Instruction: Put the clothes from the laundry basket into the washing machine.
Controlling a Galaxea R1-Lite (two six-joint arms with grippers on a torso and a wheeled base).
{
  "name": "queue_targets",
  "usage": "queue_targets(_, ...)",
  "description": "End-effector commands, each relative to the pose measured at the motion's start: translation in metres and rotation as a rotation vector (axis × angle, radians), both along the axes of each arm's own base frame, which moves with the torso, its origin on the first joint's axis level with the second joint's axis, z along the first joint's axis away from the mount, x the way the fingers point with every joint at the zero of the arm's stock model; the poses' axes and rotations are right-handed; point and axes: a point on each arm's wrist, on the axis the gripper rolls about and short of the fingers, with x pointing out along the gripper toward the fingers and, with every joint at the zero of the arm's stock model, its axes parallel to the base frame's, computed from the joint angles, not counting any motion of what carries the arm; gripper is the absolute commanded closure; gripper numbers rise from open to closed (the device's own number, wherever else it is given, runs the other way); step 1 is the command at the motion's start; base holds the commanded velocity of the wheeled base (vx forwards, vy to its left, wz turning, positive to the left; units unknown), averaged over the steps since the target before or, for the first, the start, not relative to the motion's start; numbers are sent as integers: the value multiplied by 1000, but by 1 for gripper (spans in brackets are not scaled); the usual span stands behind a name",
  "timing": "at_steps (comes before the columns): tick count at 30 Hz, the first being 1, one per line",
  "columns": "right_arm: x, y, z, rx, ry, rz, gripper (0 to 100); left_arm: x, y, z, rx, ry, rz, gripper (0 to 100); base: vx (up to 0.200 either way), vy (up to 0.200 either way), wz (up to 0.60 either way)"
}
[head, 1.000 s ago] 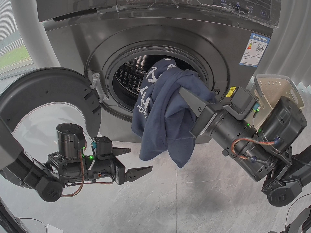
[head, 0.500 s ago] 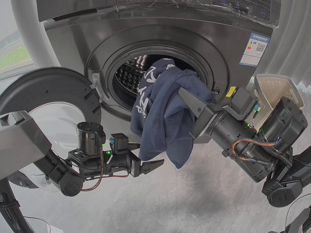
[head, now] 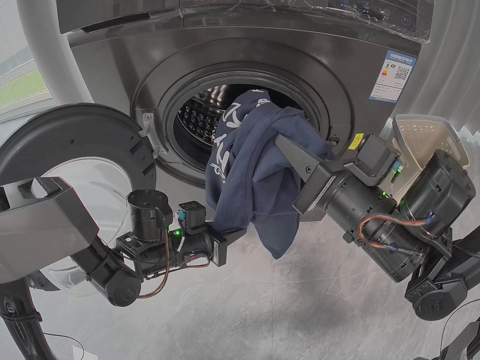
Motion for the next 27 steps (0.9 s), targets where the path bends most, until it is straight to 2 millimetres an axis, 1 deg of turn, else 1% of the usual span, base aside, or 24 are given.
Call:
queue_targets(1,3,-2,0,-4,0,-12,100,-23,2,7,-7,-14,-28,100,0,0,0)
queue_targets(3,4,-3,-2,-7,3,-18,100,-35,5,9,-7,-11,-35,100,0,0,0)
queue_targets(4,4,-3,-2,-7,3,-18,100,-35,5,9,-7,-11,-35,100,0,0,0)
queue_targets(5,5,-4,-3,-12,4,-17,100,-52,12,14,-8,-22,-33,100,0,0,0)
queue_targets(8,6,-5,-6,-28,14,-17,100,-80,21,22,-22,-37,-61,100,0,0,0)
queue_targets(10,6,-5,-9,-39,23,-16,100,-90,24,28,-32,-51,-75,100,0,0,0)
queue_targets(12,2,-6,-18,-66,43,-9,100,-105,28,37,-51,-72,-96,100,0,0,0)
queue_targets(17,-3,-7,-28,-100,68,10,100,-125,34,56,-101,-123,-122,100,0,0,0)
queue_targets(21,-5,-9,-34,-120,84,17,100,-134,40,67,-135,-156,-132,100,0,0,0)
queue_targets(22,-5,-9,-35,-125,88,16,0,-137,42,69,-140,-165,-134,100,0,0,0)
queue_targets(25,-8,-12,-45,-158,118,21,0,-148,47,75,-164,-194,-158,100,0,0,0)
queue_targets(27,-11,-15,-52,-182,137,21,0,-151,47,84,-203,-225,-166,100,0,0,0)
